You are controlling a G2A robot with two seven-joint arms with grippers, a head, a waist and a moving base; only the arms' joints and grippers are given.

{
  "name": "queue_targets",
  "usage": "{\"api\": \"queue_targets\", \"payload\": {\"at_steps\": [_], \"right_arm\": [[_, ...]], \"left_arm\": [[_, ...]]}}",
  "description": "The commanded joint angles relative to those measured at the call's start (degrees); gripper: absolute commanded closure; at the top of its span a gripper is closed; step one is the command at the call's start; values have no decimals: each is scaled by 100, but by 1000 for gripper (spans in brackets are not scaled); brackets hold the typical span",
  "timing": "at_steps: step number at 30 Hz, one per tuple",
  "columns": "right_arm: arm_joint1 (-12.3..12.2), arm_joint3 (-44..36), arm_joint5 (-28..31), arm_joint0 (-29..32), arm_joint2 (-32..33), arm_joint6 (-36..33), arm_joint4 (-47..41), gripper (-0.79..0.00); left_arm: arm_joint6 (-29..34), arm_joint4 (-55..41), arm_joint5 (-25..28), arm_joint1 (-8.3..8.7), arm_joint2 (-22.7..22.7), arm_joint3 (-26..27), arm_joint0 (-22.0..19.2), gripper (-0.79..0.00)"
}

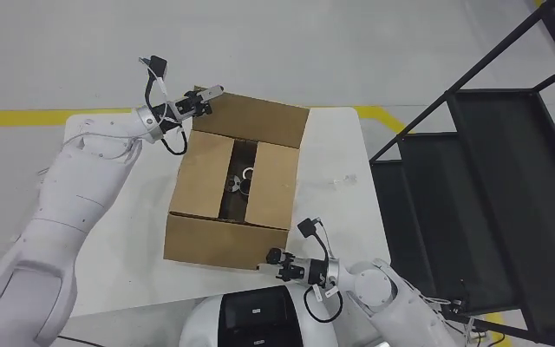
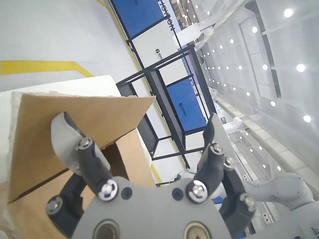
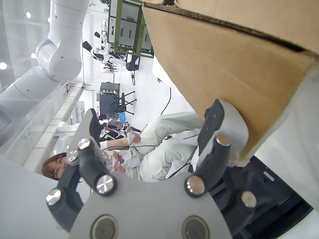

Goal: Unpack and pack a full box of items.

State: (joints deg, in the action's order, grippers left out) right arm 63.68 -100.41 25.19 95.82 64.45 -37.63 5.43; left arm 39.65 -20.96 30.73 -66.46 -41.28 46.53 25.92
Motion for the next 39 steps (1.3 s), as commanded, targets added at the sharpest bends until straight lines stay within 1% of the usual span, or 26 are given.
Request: {"api": "queue_targets", "payload": {"at_steps": [1, 5, 9, 13, 16, 21, 24, 28, 35, 37, 39], "right_arm": [[-11, -26, 14, 37, 12, -3, -5, -785], [-38, -91, 44, 107, 37, -38, 1, -785], [-61, -106, 58, 136, 63, -70, -43, -785], [-77, -111, 43, 134, 60, -109, -91, -785], [-88, -109, 45, 116, 55, -150, -130, -785], [-103, -109, 29, 71, 24, -217, -158, -785], [-108, -102, 14, 36, -10, -238, -160, -785], [-115, -91, 5, 1, -47, -247, -178, -785], [-137, -103, 23, -24, -65, -310, -296, -785], [-151, -124, 17, -21, -37, -366, -385, -785], [-166, -170, 26, -6, 7, -415, -504, -785]], "left_arm": [[-82, 75, -22, -115, 118, -313, -118, -785], [-201, 159, -50, -348, 312, -851, -291, -785], [-250, 315, -97, -539, 455, -1298, -433, -785], [-165, 553, -310, -687, 574, -1672, -600, -785], [59, 588, -477, -761, 591, -1876, -705, -785], [575, 702, -742, -811, 587, -2212, -872, -785], [850, 762, -808, -822, 572, -2369, -929, -785], [1077, 745, -741, -825, 502, -2484, -950, -785], [1701, 621, -639, -801, 362, -2461, -917, -785], [1741, 617, -606, -778, 310, -2451, -916, -785], [1640, 630, -465, -742, 240, -2424, -912, -785]]}}
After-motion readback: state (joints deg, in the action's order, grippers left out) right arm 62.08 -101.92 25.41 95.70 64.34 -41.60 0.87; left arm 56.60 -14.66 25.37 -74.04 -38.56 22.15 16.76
